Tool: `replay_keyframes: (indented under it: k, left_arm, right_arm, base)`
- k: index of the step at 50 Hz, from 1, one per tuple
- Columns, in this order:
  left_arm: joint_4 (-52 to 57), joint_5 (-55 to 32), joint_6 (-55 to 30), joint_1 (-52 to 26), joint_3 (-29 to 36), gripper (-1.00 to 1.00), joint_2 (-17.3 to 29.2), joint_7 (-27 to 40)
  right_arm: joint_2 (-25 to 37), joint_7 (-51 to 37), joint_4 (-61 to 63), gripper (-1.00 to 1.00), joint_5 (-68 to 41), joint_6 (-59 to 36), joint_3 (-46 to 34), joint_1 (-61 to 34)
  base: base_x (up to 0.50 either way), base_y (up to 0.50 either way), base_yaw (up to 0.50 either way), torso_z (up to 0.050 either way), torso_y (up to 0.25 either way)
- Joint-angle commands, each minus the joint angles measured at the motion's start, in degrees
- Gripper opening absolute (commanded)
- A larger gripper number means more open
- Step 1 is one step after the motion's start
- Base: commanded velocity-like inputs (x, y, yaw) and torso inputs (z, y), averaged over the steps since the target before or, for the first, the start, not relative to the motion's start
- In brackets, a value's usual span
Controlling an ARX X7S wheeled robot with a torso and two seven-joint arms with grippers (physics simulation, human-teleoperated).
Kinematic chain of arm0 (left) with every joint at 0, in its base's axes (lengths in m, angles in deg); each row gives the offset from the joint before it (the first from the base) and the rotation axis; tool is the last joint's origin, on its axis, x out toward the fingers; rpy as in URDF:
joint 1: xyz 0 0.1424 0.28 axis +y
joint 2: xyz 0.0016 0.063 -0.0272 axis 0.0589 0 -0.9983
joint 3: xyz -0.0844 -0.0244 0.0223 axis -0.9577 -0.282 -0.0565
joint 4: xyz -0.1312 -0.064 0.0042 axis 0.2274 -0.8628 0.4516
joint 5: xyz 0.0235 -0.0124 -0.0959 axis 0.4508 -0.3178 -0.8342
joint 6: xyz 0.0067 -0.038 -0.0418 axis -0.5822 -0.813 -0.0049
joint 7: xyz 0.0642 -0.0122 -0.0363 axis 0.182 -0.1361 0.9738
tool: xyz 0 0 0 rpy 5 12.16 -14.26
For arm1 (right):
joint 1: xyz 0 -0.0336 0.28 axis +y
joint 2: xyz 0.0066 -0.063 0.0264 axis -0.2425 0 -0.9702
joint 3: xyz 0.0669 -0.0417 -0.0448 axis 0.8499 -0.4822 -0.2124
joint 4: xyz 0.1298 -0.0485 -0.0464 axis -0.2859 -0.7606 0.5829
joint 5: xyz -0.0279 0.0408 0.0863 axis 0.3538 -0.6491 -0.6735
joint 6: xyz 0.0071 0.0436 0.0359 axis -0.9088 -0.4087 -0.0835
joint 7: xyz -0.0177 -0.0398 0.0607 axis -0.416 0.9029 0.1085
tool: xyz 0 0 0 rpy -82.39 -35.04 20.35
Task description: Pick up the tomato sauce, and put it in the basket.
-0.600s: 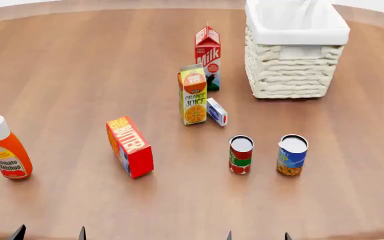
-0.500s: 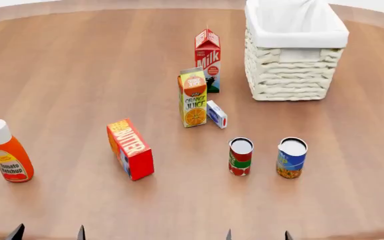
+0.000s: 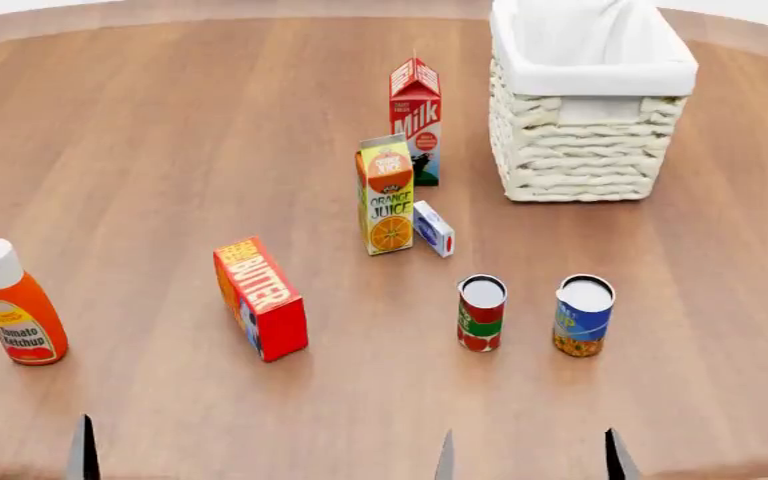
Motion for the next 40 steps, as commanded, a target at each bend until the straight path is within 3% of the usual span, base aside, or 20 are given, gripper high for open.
replay_keyframes:
  k: [1,6,40]
  left_arm:
    - [11.89,-0.25,-1.06,4.69,0.61,1.00,1.74,1.41]
    - [11.19,0.31,-0.90,4.42,0.90,1.00,2.09,2.14]
    - [9.54,-0.06,-1.46,3.51,2.68,1.00,4.08,4.68]
  right_arm:
    - [1.76,-1.33,12.01,1.00,-0.33,0.27,-1.59,5.43]
    - [2.20,-1.58,10.75,1.00,-1.20,0.57,-1.75,4.56]
    - [4.79,-3.90,9.38,1.00,-0.85,0.32,-4.18,4.06]
  base:
    - [0.00,0.00,0.00,0.000,0.000]
    - [0.09,0.00,0.00,0.000,0.000]
    - [0.50,0.00,0.00,0.000,0.000]
